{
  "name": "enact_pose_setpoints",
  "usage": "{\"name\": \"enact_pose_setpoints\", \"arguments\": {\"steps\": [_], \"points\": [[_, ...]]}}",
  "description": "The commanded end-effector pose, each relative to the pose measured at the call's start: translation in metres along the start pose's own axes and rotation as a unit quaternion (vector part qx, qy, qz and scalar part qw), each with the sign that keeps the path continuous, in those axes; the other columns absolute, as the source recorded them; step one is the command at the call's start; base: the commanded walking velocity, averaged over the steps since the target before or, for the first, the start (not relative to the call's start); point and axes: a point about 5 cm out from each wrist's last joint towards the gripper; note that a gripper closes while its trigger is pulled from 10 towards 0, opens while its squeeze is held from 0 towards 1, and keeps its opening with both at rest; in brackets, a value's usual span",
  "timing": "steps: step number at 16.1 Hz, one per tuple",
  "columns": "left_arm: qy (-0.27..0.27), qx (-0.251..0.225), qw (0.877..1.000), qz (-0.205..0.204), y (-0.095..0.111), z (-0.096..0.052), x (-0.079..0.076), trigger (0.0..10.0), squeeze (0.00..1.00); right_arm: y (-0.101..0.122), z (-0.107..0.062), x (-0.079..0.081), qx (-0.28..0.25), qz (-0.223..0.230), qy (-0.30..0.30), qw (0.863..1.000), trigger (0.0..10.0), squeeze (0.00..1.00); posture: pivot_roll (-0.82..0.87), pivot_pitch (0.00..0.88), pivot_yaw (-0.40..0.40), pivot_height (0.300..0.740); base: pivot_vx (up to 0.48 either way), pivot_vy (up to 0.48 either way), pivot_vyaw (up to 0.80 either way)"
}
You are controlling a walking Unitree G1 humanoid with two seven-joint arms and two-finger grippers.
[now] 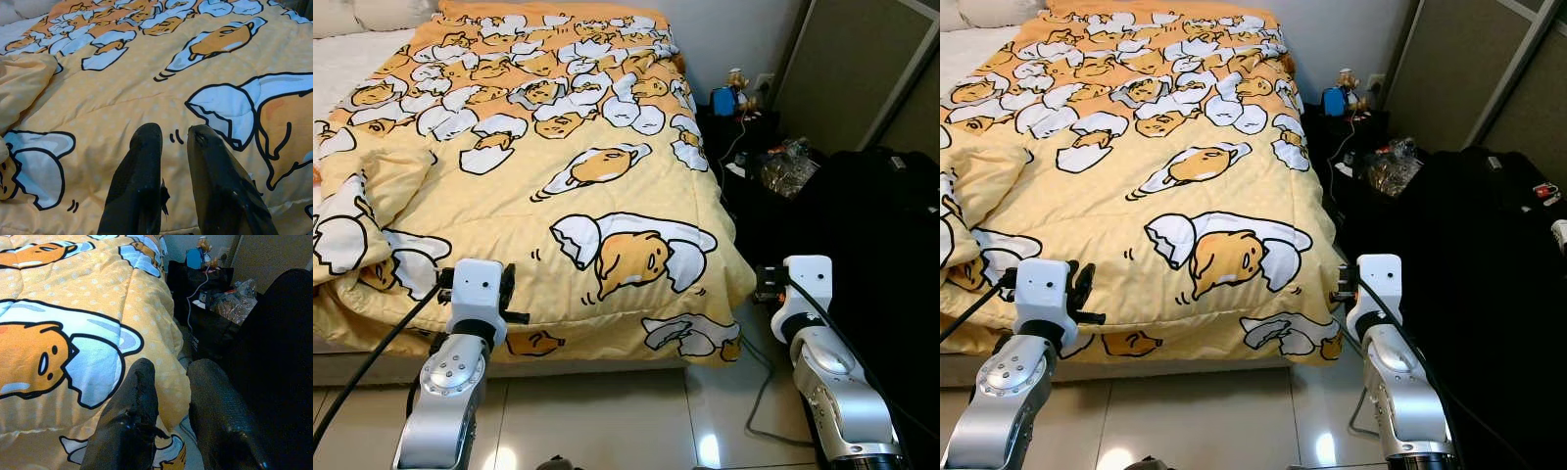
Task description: Clean up the room
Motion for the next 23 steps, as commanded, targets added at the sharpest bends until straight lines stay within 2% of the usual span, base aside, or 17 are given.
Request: {"name": "enact_pose_setpoints", "arguments": {"steps": [1, 17, 18, 19, 20, 23], "points": [[-0.073, -0.031, 0.996, -0.047, 0.028, 0.002, -0.032, 10.0, 0.00, 0.032, -0.022, 0.007, -0.075, 0.043, 0.025, 0.996, 10.0, 0.00, -0.08, 0.071, -0.012, 0.740, 0.000, 0.000, 0.00], [-0.072, -0.032, 0.996, -0.048, 0.029, 0.002, -0.031, 10.0, 0.00, 0.032, -0.022, 0.006, -0.076, 0.043, 0.024, 0.996, 10.0, 0.00, -0.08, 0.071, -0.012, 0.740, 0.000, 0.000, 0.00], [-0.071, -0.029, 0.996, -0.050, 0.026, 0.000, -0.031, 10.0, 0.67, 0.028, -0.020, 0.009, -0.069, 0.051, 0.029, 0.996, 10.0, 0.15, -0.05, 0.042, -0.010, 0.740, 0.000, 0.000, 0.00], [-0.069, -0.023, 0.996, -0.058, 0.022, -0.001, -0.031, 10.0, 0.88, 0.022, -0.017, 0.012, -0.061, 0.064, 0.039, 0.995, 10.0, 0.82, -0.05, 0.042, -0.012, 0.740, 0.000, 0.000, 0.00], [-0.070, -0.021, 0.995, -0.070, 0.020, -0.002, -0.031, 10.0, 1.00, 0.021, -0.017, 0.014, -0.058, 0.075, 0.052, 0.994, 10.0, 1.00, -0.05, 0.046, -0.015, 0.740, 0.000, 0.000, 0.00], [-0.068, -0.022, 0.994, -0.084, 0.023, -0.005, -0.029, 10.0, 1.00, 0.020, -0.021, 0.017, -0.050, 0.069, 0.062, 0.994, 10.0, 1.00, -0.04, 0.050, -0.017, 0.740, 0.000, 0.000, 0.00]]}}
Point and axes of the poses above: a point about 5 cm out from each wrist's last joint towards the gripper, its own z axis pointing out of the wrist towards the gripper, its own y axis along the axis of the wrist's last joint, x = y × z, and after that the axes turned 15 degrees about -z, right-handed
